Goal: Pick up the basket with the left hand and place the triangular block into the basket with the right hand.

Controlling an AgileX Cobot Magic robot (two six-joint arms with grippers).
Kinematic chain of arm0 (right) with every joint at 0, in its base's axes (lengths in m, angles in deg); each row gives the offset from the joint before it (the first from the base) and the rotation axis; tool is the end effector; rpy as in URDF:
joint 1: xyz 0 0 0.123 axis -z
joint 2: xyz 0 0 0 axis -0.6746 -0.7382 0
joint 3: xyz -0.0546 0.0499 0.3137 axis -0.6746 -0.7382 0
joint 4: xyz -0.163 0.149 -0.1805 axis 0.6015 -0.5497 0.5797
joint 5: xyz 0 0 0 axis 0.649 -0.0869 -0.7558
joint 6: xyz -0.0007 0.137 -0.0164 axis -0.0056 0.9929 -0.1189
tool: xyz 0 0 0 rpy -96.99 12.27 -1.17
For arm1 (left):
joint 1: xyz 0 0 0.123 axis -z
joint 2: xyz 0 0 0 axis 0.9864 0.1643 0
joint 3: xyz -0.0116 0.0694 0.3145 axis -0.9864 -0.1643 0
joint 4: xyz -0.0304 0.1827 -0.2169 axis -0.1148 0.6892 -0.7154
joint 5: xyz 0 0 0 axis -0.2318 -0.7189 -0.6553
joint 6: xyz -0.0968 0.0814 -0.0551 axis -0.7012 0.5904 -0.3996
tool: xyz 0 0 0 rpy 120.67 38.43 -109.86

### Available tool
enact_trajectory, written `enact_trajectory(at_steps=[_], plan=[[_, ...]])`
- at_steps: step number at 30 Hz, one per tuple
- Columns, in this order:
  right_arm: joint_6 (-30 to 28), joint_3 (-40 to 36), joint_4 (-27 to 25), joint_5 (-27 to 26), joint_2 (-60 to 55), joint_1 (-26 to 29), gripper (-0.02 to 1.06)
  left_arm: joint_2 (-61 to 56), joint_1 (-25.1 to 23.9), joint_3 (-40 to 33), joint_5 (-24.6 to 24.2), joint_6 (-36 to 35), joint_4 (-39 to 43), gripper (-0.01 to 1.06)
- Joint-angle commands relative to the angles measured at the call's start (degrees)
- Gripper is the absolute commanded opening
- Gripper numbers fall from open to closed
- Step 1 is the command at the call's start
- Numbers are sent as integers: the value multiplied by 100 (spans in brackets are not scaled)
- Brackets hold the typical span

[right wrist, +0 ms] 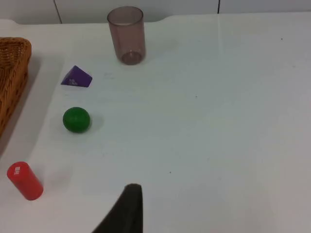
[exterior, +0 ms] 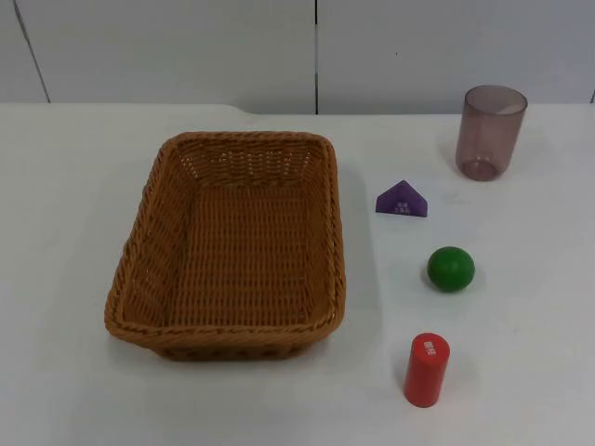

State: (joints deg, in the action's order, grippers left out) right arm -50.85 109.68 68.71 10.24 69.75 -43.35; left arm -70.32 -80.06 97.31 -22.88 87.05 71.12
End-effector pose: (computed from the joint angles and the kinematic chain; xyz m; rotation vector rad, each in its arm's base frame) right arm 0.0254 -0.0009 0.2773 0.0189 2.0455 0.0176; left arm 0.0283 0.0027 0.2681 0.0072 2.0754 0.0245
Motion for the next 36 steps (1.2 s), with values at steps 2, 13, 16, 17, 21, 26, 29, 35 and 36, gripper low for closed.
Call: enact_trajectory(at_steps=[2, 13, 16, 17, 21, 26, 29, 35, 36], plan=[[2, -3, 34, -62, 9, 22, 105, -19, 13, 60, 63, -177, 81, 105], [166, 1055, 51, -814, -1339, 22, 105, 1972, 13, 1384, 1040, -650, 653, 105], [166, 1356, 77, -1128, -1813, 22, 105, 2568, 13, 1707, 1459, -650, 676, 105], [166, 1508, 77, -1226, -2014, 22, 105, 2880, 13, 1862, 1549, -650, 701, 105], [151, 1940, 77, -1492, -2765, 22, 105, 3804, 13, 2391, 1767, -650, 615, 105], [151, 2162, 77, -1788, -3521, 22, 105, 4523, 13, 2681, 2101, -637, 397, 105], [151, 2162, 77, -2115, -3815, 22, 105, 4763, 13, 2681, 2277, -637, 386, 105], [-5, 2162, 56, -2741, -4144, 22, 105, 5077, 13, 2681, 2493, -637, 356, 105], [-5, 2162, 56, -2847, -4198, 22, 105, 5148, 13, 2681, 2565, -637, 358, 105]])
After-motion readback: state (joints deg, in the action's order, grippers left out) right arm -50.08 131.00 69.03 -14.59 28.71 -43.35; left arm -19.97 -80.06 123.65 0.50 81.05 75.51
